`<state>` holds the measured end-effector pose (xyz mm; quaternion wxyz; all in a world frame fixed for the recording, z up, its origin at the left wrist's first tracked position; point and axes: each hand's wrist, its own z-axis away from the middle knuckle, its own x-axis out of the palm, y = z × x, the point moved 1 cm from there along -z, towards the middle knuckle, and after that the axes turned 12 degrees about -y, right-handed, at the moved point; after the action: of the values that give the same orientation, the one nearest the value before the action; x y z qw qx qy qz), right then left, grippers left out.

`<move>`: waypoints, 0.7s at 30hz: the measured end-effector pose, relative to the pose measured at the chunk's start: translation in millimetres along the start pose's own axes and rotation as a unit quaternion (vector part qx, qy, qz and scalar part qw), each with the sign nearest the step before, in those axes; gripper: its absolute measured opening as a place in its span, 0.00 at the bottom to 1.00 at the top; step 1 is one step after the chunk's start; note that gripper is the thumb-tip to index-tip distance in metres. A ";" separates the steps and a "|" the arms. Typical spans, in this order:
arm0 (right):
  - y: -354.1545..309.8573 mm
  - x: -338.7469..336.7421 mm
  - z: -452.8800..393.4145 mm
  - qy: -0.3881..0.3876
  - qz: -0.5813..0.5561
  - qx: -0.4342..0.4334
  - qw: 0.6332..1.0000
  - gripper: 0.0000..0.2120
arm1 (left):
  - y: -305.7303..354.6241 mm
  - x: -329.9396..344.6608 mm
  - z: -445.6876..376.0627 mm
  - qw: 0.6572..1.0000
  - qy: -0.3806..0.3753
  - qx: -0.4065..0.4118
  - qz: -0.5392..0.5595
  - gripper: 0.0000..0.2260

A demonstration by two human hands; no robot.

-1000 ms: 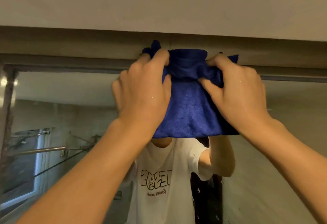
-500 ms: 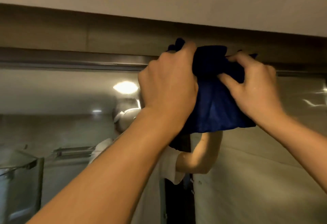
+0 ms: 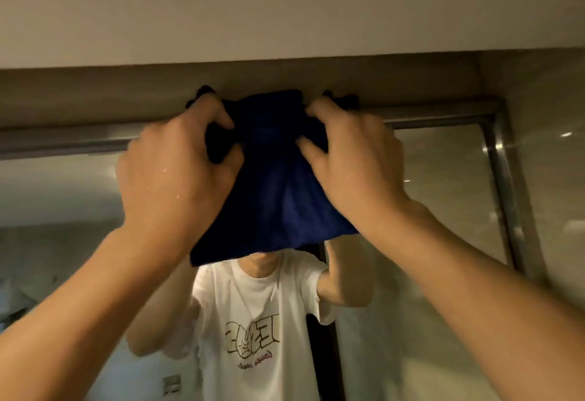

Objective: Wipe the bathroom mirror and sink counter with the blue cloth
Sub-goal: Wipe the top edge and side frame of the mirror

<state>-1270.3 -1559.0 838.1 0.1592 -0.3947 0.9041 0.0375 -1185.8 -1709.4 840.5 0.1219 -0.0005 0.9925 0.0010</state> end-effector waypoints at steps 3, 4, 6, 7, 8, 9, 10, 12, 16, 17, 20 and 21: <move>14.8 -3.8 -2.8 -0.013 -0.009 -0.033 0.999 0.16 | 11.9 6.8 1.1 0.999 0.023 -0.029 0.017 0.11; 24.3 -6.0 -1.7 -0.013 -0.005 -0.037 0.999 0.16 | 19.6 10.4 1.5 0.999 0.026 -0.032 0.031 0.11; 47.0 -11.4 2.0 0.002 -0.006 -0.029 1.000 0.16 | 39.6 19.8 -1.4 0.998 0.023 -0.023 0.048 0.10; 59.3 -14.8 3.6 0.011 -0.014 -0.018 1.000 0.16 | 50.9 25.8 -4.9 0.999 0.013 -0.020 0.041 0.10; 72.9 -18.7 5.3 0.016 -0.022 -0.004 1.000 0.16 | 63.8 32.3 -9.0 0.999 -0.003 -0.021 0.027 0.10; 87.5 -22.8 6.8 0.016 -0.028 0.015 0.999 0.17 | 77.3 39.8 -13.6 1.000 -0.019 -0.020 0.014 0.09; 102.1 -27.3 8.2 0.016 -0.029 0.037 0.999 0.17 | 91.2 47.7 -18.2 0.999 -0.033 -0.009 0.007 0.09; 125.4 -35.0 10.6 0.016 -0.020 0.071 0.997 0.18 | 116.1 60.3 -24.9 0.998 -0.054 0.017 -0.003 0.08; 130.8 -44.1 13.5 0.019 0.004 0.094 0.995 0.17 | 128.4 65.8 -28.3 0.997 -0.061 0.040 -0.006 0.08; 125.0 -42.3 13.7 0.019 0.015 0.099 0.995 0.17 | 123.9 61.7 -28.1 0.997 -0.061 0.041 -0.012 0.08; 95.2 -31.5 14.6 0.013 0.030 0.064 0.997 0.16 | 101.3 43.2 -24.7 0.998 -0.062 0.004 -0.025 0.09; 87.4 -26.9 14.3 0.012 0.032 0.043 0.998 0.16 | 94.4 37.2 -22.5 0.998 -0.057 -0.015 -0.019 0.09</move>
<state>-1312.8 -1477.4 828.1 0.1637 -0.3585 0.9191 -0.0010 -1227.5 -1615.1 853.5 0.1786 -0.0214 0.9836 0.0140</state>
